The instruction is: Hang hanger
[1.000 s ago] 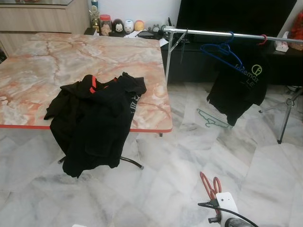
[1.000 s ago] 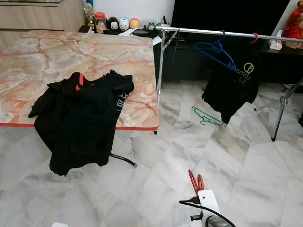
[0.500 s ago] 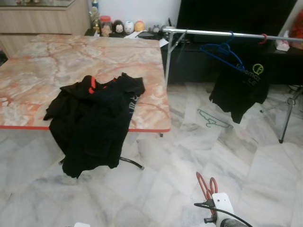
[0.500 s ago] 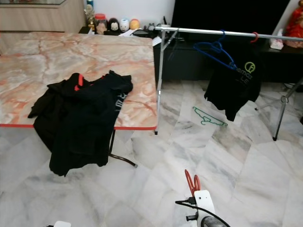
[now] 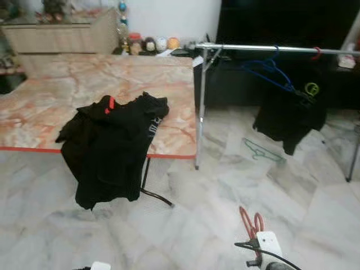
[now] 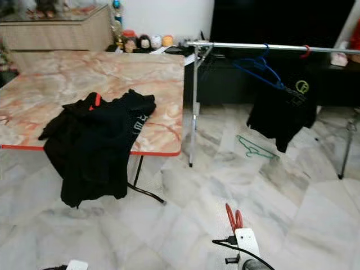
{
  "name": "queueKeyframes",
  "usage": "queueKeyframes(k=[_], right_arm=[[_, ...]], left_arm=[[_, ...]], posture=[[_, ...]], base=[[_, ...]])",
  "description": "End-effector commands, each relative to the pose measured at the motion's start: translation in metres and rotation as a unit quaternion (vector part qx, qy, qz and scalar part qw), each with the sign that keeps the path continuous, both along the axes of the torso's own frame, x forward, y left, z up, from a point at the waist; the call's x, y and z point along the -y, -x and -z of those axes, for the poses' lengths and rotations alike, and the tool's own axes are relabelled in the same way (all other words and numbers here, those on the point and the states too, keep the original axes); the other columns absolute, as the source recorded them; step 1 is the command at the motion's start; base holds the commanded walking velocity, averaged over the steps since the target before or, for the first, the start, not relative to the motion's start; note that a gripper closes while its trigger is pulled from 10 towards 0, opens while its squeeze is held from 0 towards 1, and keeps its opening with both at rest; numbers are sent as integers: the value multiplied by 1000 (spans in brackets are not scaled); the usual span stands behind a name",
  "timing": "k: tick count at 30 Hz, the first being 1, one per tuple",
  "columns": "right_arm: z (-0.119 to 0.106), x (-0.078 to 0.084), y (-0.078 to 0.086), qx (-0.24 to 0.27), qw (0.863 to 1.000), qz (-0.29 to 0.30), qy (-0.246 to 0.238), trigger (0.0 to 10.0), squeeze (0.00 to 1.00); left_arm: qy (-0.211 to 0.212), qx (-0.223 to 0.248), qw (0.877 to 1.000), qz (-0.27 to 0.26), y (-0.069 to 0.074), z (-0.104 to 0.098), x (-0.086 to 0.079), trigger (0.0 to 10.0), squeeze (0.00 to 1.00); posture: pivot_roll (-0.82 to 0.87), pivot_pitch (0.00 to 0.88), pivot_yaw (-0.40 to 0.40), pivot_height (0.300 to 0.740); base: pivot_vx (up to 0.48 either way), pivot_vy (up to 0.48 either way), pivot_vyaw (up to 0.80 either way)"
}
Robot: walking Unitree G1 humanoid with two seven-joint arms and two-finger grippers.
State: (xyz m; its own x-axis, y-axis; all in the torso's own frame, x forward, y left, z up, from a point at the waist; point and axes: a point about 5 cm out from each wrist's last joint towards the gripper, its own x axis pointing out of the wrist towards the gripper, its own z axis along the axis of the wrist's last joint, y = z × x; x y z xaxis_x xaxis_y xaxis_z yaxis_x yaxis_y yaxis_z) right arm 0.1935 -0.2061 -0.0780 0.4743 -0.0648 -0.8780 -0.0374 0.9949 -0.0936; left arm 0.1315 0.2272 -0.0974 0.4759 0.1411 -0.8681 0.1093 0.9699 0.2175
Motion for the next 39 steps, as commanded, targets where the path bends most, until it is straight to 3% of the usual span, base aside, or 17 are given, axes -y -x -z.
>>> queueKeyframes(k=[1, 15, 22, 26, 28, 32, 33, 35, 38, 39], right_arm=[[-1, 9, 1, 1, 1000, 13, 8, 10000, 0], [-1, 6, 0, 3, 1000, 22, 7, 10000, 0], [-1, 7, 1, 12, 999, 37, 12, 10000, 0], [-3, 8, -2, 32, 998, 47, 19, 10000, 0], [-4, 9, -3, 46, 997, 54, 29, 10000, 0], [-6, 10, -6, 63, 996, 57, 38, 10000, 0], [-6, 11, -6, 69, 995, 58, 42, 10000, 0], [-8, 11, -9, 87, 993, 57, 50, 10000, 0], [-10, 10, -10, 99, 993, 51, 48, 10000, 0], [-14, 20, -14, 110, 992, 37, 41, 10000, 0]], left_arm=[[7, -3, 1000, 3, 0, 1, 6, 10000, 0], [5, -5, 1000, 6, 0, 1, 4, 10000, 0], [-12, 2, 1000, -9, 2, 0, -3, 10000, 0], [-55, 33, 997, -48, -16, -11, -22, 10000, 0], [-82, 86, 988, -95, -31, -24, -38, 10000, 0], [-102, 134, 980, -108, -49, -37, -48, 10000, 0], [-106, 163, 975, -109, -60, -46, -51, 10000, 0], [-105, 247, 959, -91, -93, -71, -53, 10000, 0], [-89, 289, 951, -56, -110, -84, -48, 10000, 0], [-73, 315, 946, -4, -123, -94, -37, 10000, 0]], posture=[[77, 0, -84, 740], [69, 0, -73, 740], [70, 0, -74, 740], [70, 0, -77, 740], [70, 0, -79, 740], [73, 0, -80, 740], [69, 0, -79, 740], [61, 0, -77, 740], [58, 0, -74, 740], [54, 0, -72, 740]], base=[[0, -285, 0], [0, -286, 0], [0, 0, 0], [0, 0, 0], [0, 0, 0], [0, 0, 0], [0, 0, 0], [0, 0, 0], [0, 0, 0], [0, 0, 0]])
